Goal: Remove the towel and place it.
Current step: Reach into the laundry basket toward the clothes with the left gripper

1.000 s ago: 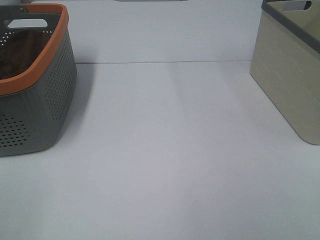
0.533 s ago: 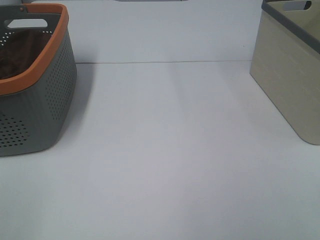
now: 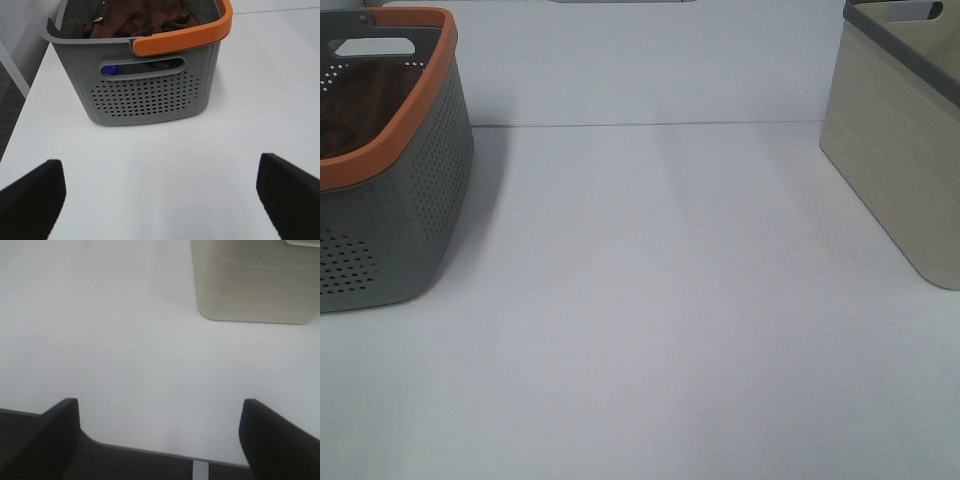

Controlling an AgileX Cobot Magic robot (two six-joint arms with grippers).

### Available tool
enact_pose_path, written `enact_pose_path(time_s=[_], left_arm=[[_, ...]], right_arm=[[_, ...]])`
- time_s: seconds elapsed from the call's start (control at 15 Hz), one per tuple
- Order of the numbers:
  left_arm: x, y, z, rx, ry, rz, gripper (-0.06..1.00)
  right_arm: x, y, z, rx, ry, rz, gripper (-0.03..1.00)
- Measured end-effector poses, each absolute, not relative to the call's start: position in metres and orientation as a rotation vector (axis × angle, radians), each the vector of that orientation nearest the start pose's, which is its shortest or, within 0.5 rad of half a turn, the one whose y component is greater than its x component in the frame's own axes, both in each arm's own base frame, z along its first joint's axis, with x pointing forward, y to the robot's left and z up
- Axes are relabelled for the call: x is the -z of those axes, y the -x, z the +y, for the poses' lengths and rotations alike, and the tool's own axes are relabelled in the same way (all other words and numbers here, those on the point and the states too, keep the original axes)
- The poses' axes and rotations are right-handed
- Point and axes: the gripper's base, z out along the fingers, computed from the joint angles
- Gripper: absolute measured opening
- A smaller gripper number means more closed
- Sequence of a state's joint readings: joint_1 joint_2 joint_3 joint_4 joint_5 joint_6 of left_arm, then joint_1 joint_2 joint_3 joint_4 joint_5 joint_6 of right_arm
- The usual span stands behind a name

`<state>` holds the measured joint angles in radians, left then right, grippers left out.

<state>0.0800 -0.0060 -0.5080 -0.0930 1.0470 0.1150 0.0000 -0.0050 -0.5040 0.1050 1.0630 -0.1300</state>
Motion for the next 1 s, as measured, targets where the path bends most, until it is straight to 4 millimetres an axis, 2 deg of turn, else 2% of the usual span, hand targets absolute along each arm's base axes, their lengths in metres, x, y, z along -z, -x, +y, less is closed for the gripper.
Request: enact_pose_path(time_s=[1.0], left_arm=[[-0.2809,0.0058,-0.0078,-0.013,-0.039,2.012,0.99]], right_arm=[[-0.2785,0.0065,0.0083,-0.044,0.138,2.029,0.76]])
